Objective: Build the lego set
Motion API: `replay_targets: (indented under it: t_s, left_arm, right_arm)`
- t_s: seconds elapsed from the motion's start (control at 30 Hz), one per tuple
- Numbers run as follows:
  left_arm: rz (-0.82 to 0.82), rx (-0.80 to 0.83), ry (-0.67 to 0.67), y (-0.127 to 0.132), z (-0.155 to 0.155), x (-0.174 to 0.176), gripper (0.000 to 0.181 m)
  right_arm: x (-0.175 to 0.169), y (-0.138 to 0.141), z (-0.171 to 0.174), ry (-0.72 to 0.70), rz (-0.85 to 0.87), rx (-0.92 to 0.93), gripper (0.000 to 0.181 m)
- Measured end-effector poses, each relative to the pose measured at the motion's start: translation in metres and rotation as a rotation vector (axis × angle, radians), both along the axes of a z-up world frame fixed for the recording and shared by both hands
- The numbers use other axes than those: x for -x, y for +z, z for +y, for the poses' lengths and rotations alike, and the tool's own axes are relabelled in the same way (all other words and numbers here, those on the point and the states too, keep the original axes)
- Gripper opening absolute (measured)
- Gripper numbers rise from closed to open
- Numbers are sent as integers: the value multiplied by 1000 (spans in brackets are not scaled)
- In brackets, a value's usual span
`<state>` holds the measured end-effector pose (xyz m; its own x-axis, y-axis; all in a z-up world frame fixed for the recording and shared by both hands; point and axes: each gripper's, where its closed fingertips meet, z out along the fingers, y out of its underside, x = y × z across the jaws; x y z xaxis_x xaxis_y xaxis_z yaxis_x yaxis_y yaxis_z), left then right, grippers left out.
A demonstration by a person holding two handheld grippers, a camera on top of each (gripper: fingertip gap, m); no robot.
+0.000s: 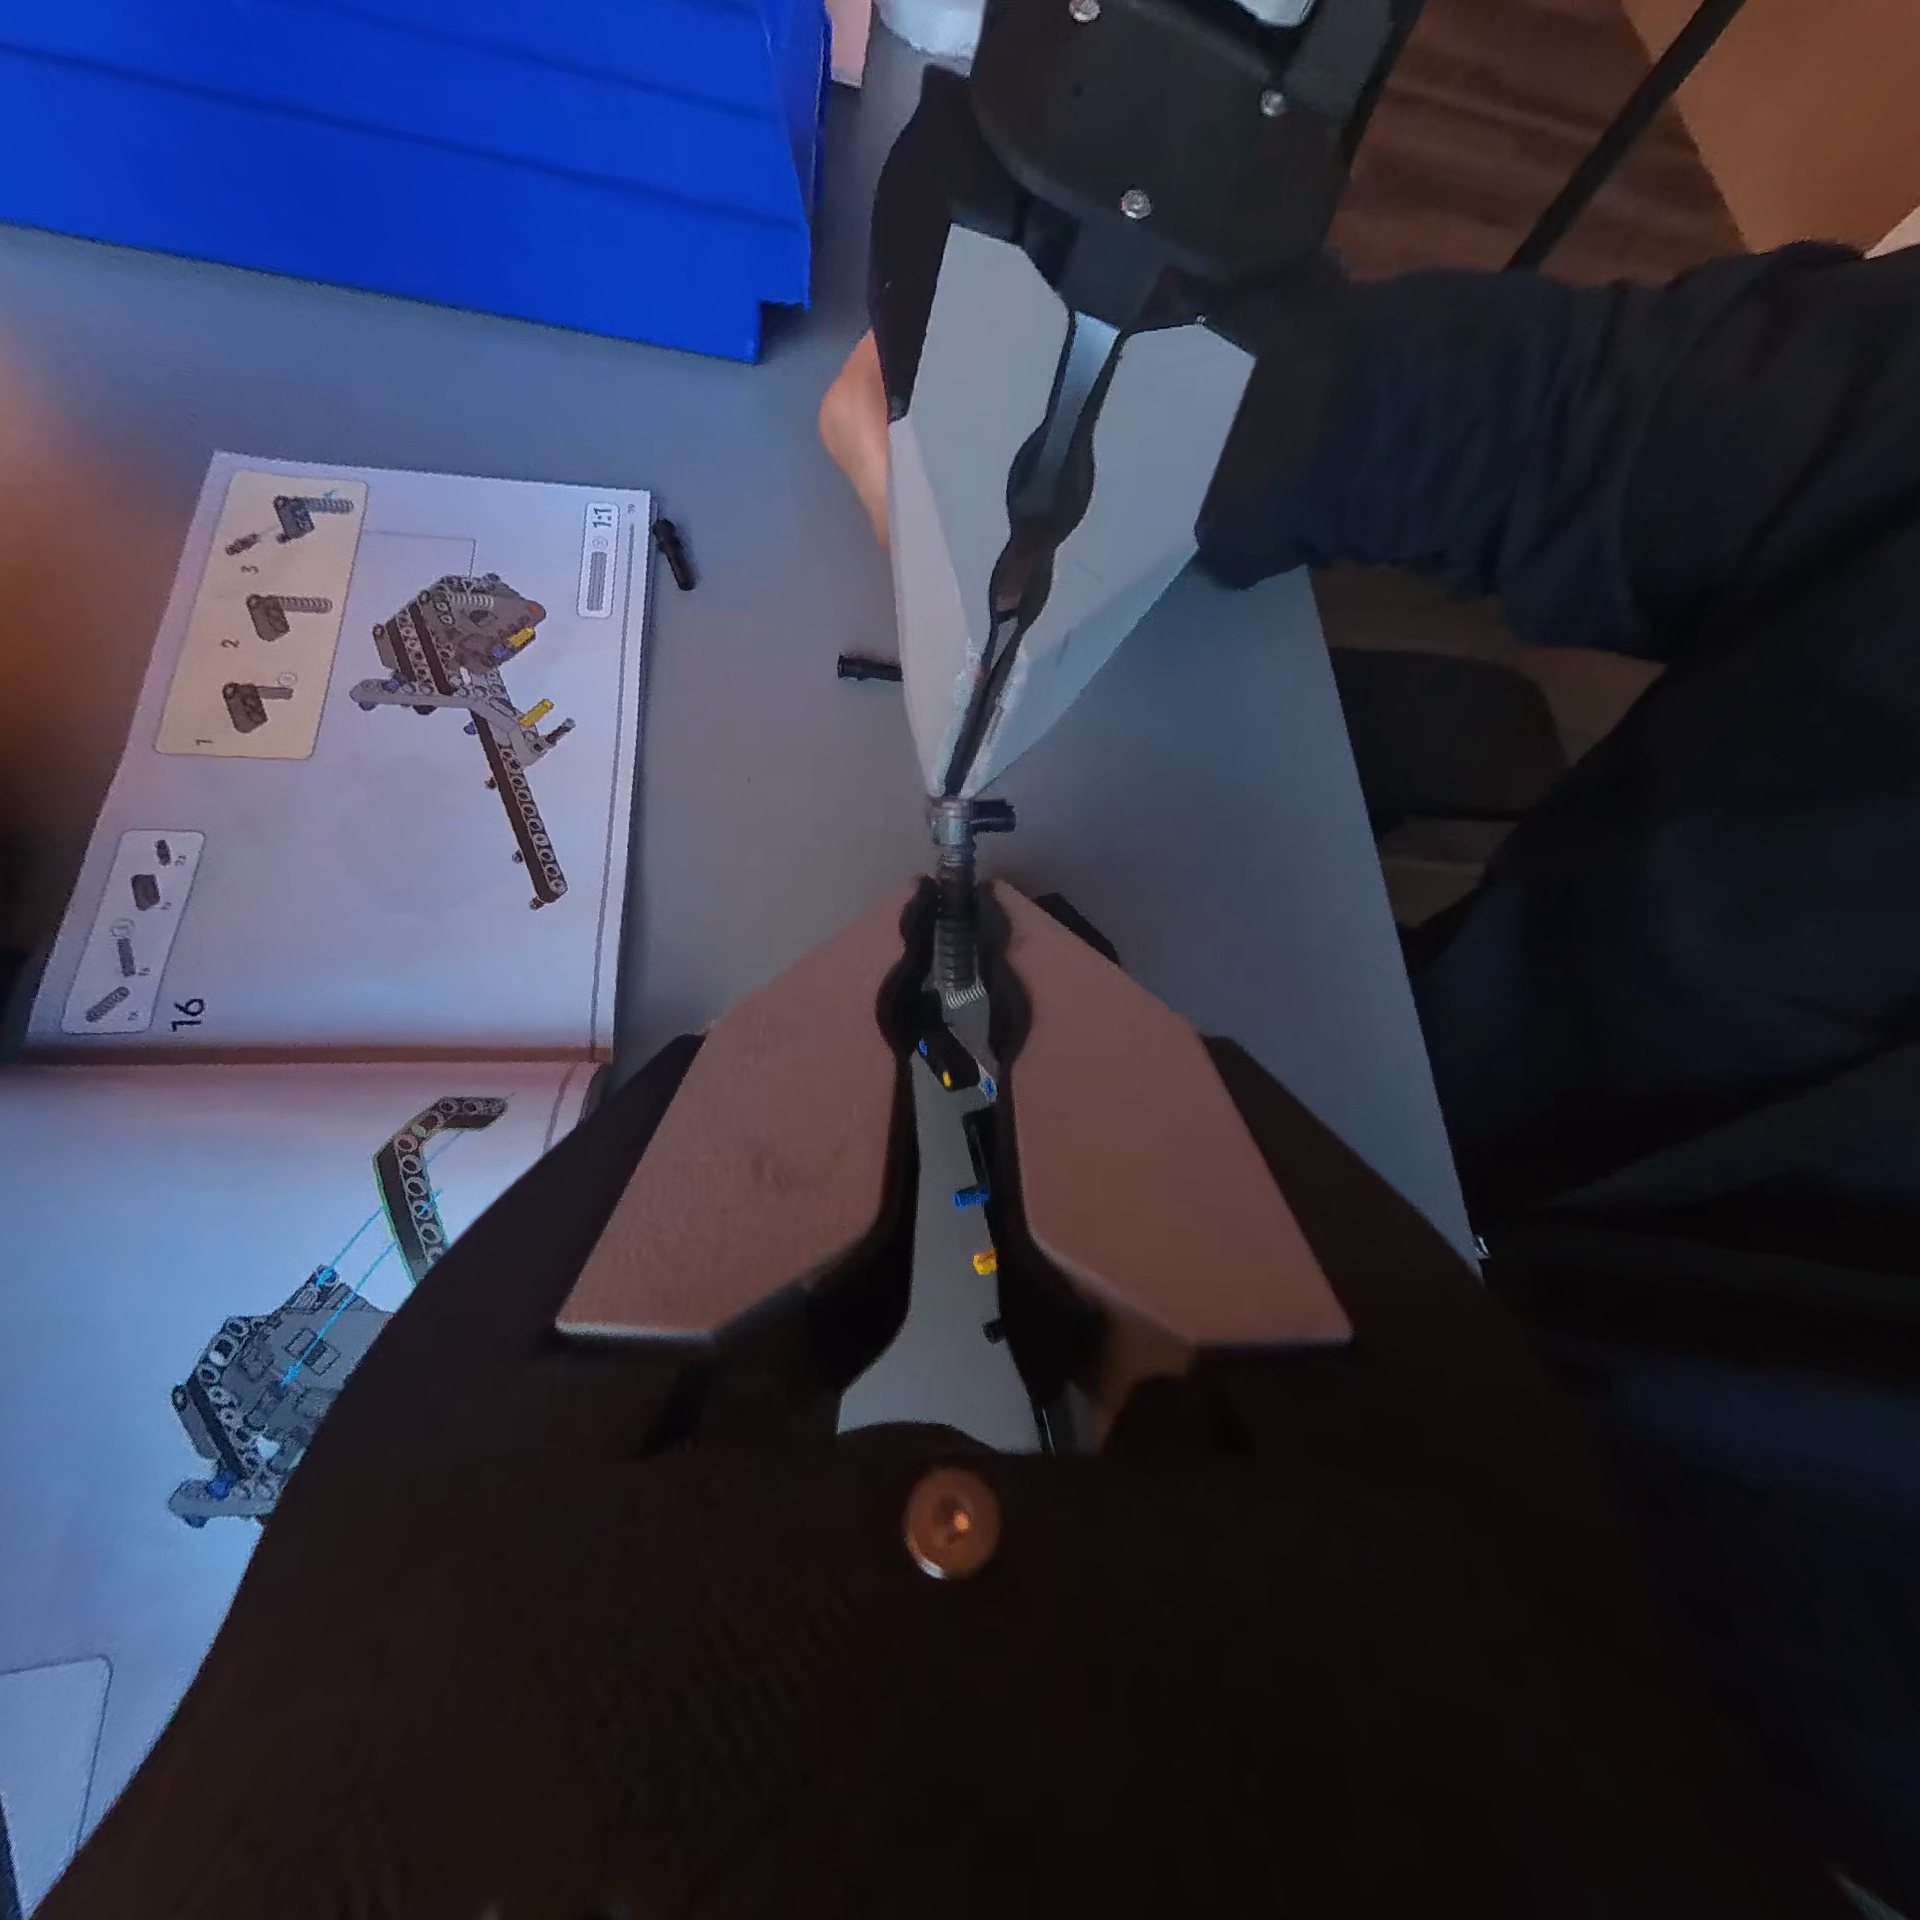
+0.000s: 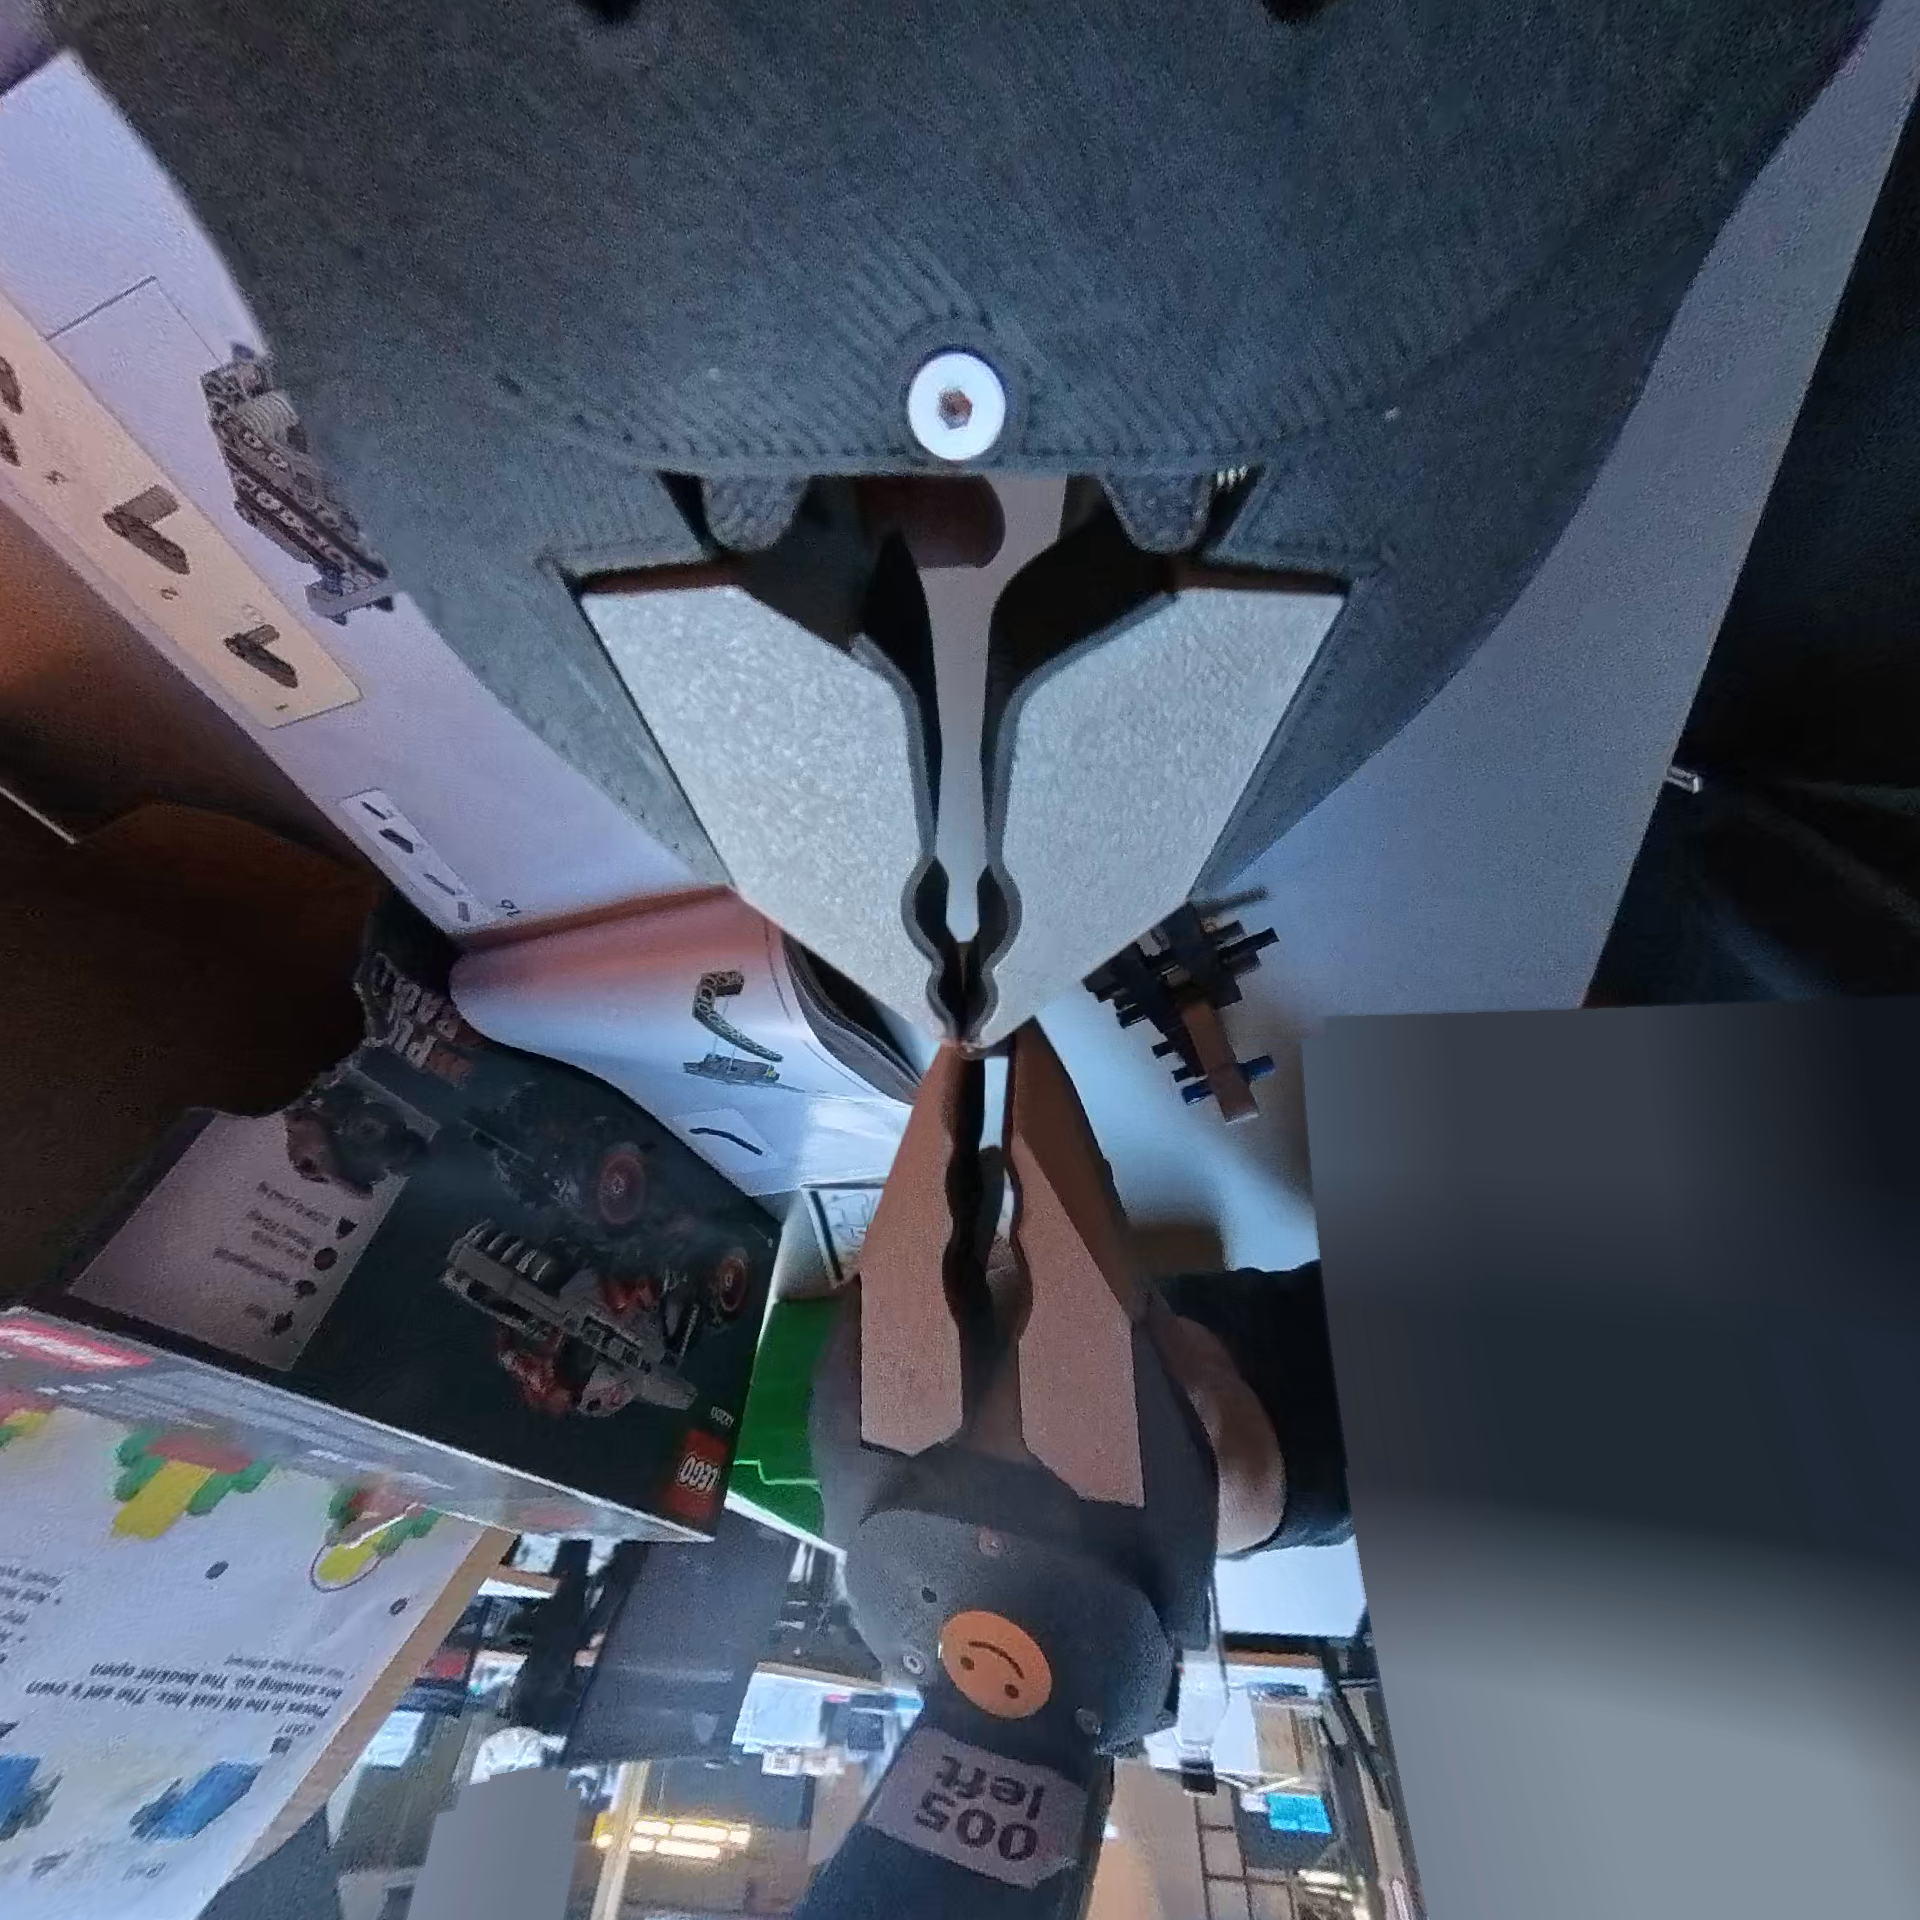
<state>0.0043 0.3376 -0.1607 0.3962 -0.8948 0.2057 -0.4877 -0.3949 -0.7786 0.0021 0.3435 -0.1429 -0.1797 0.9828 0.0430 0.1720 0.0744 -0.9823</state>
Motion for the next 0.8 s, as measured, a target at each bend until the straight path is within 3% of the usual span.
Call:
replay_targets:
  t_s: [0.17, 0.37, 0.67, 0.8]
  left_arm:
    - [-154, 28, -6, 21, -1, -4, 5]
    - [-87, -6, -2, 10, 3, -1, 5]
    - [-86, -119, -27, 19, 2, -4, 5]
    - [-108, -162, -49, 24, 1, -6, 5]
  right_arm:
    - [2, -14, 1, -19, -70, -94, 0]
    - [-1, -7, 4, -29, -34, -67, 0]
    - [-3, -1, 4, -19, 3, -49, 8]
    - [-5, 4, -2, 13, 25, -46, 0]
